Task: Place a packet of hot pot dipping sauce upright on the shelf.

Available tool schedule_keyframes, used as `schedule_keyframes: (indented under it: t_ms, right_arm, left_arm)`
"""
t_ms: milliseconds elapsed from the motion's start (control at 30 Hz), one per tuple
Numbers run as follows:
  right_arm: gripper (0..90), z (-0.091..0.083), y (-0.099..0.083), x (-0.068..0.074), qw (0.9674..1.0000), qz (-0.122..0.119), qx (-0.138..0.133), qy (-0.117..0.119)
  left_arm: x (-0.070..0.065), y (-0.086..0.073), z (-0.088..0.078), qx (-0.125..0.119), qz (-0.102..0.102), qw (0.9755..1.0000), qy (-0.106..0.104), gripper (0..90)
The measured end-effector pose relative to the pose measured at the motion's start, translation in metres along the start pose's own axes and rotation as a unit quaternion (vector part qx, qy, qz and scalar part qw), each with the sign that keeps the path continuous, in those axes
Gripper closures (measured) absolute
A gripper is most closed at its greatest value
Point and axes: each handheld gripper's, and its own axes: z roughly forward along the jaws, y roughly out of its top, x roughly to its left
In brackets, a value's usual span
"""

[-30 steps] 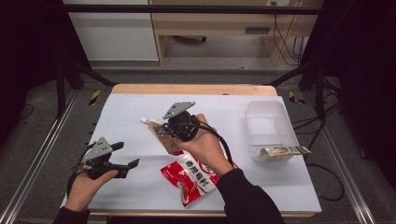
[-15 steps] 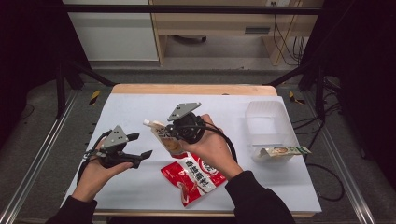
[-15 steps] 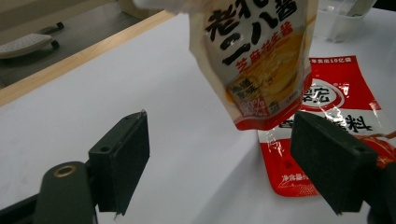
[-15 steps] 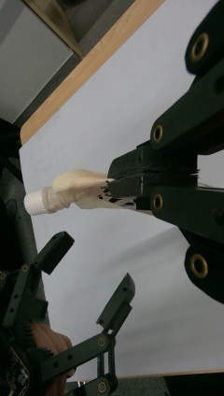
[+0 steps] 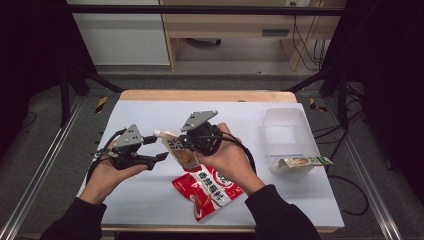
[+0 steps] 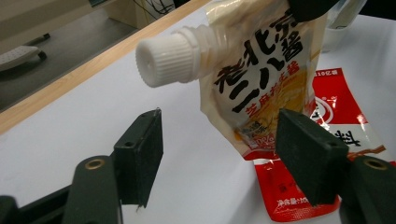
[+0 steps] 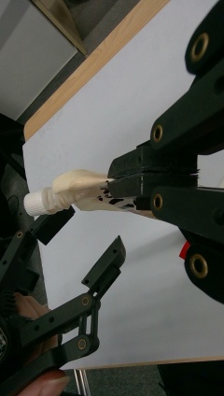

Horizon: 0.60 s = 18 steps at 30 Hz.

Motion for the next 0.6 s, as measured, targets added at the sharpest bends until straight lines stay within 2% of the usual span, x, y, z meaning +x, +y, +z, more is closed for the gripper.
schedule_keyframes:
  t_ms: [133, 600]
  right_arm:
    - [90.0, -0.0013, 0.0011, 0.0024, 1.0, -0.002, -0.001, 0.005]
    - [90.0, -0.0015, 0.0015, 0.0072, 0.9999, -0.01, 0.003, 0.013]
  left_arm:
    - [0.0013, 0.0035, -0.0016, -0.005, 0.001, 1.0, -0.003, 37.4]
    - [0.0091, 0.0084, -0.0064, -0.001, 0.003, 1.0, -0.007, 34.5]
